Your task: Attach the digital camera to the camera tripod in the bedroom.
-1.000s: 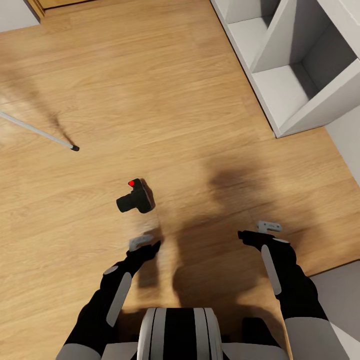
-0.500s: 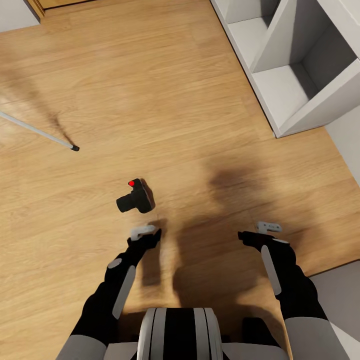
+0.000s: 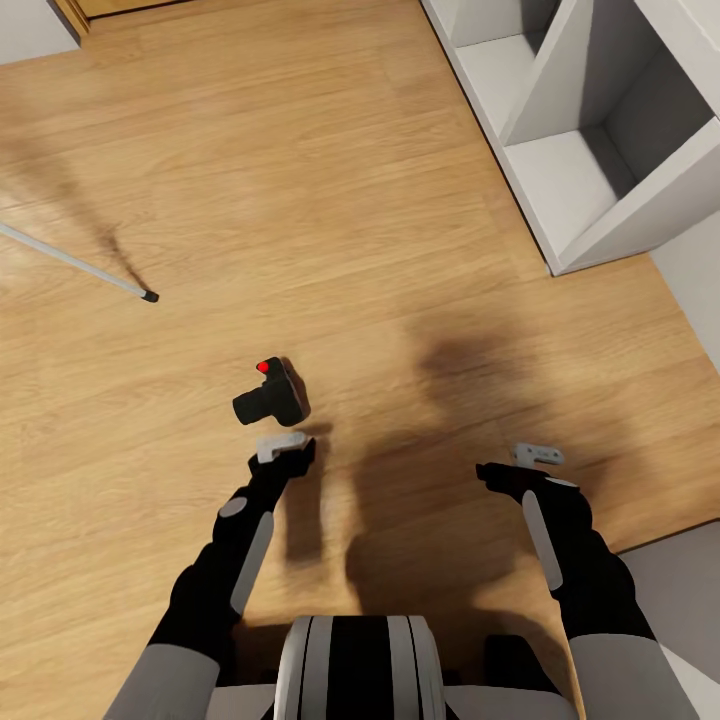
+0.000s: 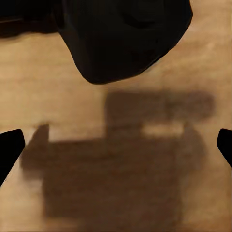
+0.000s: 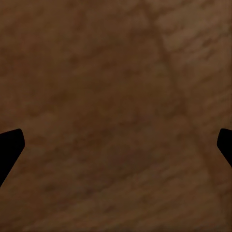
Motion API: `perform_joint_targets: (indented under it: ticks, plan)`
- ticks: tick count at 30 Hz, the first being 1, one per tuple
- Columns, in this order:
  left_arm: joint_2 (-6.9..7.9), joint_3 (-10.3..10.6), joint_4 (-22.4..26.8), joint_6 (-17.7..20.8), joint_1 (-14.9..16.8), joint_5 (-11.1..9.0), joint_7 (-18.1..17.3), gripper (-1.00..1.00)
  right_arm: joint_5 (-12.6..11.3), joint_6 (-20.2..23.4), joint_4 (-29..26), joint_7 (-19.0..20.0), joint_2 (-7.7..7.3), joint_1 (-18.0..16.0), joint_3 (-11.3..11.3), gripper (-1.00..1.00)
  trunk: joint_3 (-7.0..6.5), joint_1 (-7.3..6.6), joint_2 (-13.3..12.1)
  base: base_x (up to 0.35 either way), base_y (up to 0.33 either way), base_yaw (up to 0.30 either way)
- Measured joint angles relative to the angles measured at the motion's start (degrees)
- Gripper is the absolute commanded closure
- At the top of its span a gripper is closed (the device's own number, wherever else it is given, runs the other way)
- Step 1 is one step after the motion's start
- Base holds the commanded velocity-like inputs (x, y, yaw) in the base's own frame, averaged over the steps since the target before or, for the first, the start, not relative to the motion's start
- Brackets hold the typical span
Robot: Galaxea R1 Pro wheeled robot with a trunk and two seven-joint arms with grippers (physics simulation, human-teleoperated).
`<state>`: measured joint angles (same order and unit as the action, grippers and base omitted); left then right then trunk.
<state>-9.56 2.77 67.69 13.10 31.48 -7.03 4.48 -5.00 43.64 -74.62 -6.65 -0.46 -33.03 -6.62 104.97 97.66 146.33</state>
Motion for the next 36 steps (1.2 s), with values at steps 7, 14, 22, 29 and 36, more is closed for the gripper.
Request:
perform_joint_targets:
  ticks: [7,14,22,29,36]
  plan:
    - [-0.05,0.00,-0.37,-0.20,0.39,0.06,0.30,-1.00,0.00,-0.08,-0.02,-0.03,0.03,0.00,-0.02,-1.00,0.00,0.00,0.00,0.000,0.000,0.000]
    - [-0.17,-0.06,-2.22,-2.27,1.04,0.07,0.41,-1.00,0.00,-0.33,0.02,-0.13,0.04,0.00,-0.02,-1.00,0.00,0.00,0.00,0.000,0.000,0.000]
    - [-0.43,-0.09,-6.70,-4.32,3.10,0.12,2.23,-1.00,0.00,-0.49,0.04,-0.17,0.04,0.00,-0.02,-1.00,0.00,0.00,0.00,0.000,0.000,0.000]
    - [-0.43,-0.05,-9.09,-5.14,4.12,0.02,4.57,-1.00,0.00,-0.52,-0.01,-0.17,0.04,0.00,-0.04,-1.00,0.00,0.00,0.00,0.000,0.000,0.000]
    - [-0.43,-0.06,-9.89,-7.16,5.34,-0.49,7.06,-1.00,0.00,-0.53,-0.02,-0.16,0.04,0.00,-0.08,-1.00,0.00,0.00,0.00,0.000,0.000,0.000]
